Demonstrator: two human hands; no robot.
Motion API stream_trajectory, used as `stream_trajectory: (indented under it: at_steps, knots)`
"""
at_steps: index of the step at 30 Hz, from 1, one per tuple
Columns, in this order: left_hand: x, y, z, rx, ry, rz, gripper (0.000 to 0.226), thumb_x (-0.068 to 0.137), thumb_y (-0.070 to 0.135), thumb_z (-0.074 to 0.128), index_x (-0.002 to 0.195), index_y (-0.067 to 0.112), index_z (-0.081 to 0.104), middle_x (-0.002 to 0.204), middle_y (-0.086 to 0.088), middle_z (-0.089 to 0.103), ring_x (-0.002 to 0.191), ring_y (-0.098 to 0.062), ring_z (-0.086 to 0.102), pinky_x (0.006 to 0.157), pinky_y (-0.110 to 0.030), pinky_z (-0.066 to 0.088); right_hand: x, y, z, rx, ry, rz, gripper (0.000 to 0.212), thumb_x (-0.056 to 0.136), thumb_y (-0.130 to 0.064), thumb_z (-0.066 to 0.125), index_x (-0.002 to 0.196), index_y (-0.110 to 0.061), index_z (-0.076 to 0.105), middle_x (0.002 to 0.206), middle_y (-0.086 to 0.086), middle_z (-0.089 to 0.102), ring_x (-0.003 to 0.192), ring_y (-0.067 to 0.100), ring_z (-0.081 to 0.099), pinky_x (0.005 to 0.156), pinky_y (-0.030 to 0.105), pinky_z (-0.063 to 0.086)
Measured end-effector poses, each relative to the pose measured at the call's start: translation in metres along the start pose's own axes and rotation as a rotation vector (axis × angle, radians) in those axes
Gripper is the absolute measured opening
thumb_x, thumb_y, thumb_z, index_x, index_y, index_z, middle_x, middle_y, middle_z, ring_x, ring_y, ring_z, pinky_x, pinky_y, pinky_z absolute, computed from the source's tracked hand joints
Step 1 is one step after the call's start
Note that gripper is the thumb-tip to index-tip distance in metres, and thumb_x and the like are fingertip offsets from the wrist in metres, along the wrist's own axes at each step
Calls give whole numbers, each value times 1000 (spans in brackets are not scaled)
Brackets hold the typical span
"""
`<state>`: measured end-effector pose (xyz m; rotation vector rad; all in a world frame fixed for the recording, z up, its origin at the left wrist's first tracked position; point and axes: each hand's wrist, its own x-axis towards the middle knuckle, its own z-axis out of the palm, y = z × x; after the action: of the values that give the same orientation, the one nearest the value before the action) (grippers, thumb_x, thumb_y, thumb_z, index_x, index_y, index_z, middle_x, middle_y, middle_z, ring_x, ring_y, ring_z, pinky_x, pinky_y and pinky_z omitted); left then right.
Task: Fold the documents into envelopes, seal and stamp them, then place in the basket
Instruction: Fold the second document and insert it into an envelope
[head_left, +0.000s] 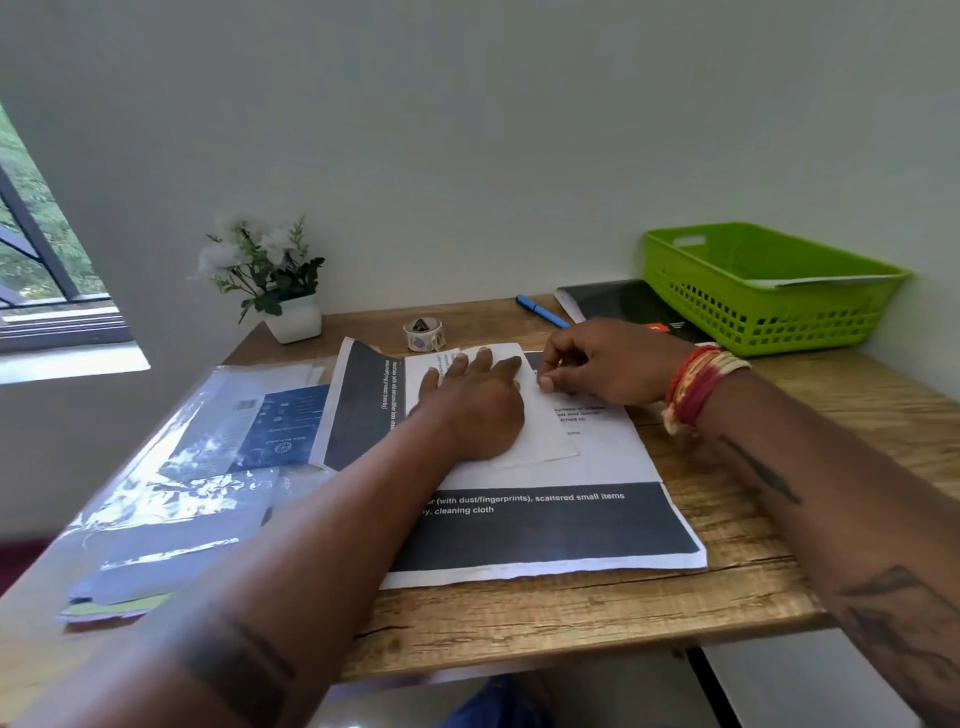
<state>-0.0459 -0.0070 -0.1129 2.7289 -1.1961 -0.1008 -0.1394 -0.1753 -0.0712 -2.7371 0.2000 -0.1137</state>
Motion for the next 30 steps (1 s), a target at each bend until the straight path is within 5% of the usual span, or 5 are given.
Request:
stream_trajectory:
  at_steps: [3, 8, 17, 21, 30]
  knots:
    - [0, -2, -1, 19, -1, 13, 56, 106, 38, 21, 161, 29, 13, 170, -5, 7, 156, -29, 5, 123, -57, 7, 7, 0, 5, 0, 23, -27, 14, 93, -42, 65, 103, -38, 75, 99, -14, 72, 93, 4, 64, 85, 25, 50]
    - [0, -2, -1, 15, -9, 16, 56, 106, 38, 21, 161, 28, 13, 170, -5, 7, 156, -30, 4, 123, -57, 6, 12, 0, 8, -18, 87, -20, 18, 94, -40, 65, 106, -37, 78, 96, -17, 74, 85, 4, 63, 80, 22, 47]
    - [0, -1, -2, 23, -26, 14, 57, 107, 37, 20, 162, 27, 10, 170, -5, 6, 156, -31, 3, 123, -57, 5, 23, -7, 13, -132, 91, 12, 33, 98, -26, 54, 126, -32, 70, 131, -11, 66, 84, 0, 52, 86, 16, 38]
    - [0, -1, -2, 30, -33, 14, 57, 107, 37, 19, 162, 27, 9, 170, -5, 5, 156, -30, 2, 123, -57, 5, 27, -11, 16, -185, 85, 29, 38, 99, -23, 49, 131, -32, 67, 139, -10, 61, 120, 16, 58, 104, 26, 41]
    - [2, -2, -1, 40, -24, 15, 57, 107, 37, 19, 162, 26, 10, 170, -5, 6, 156, -31, 5, 123, -57, 7, 41, -9, 24, -255, 63, 101, 44, 98, -29, 45, 139, -38, 57, 140, -5, 58, 119, 20, 58, 101, 38, 50]
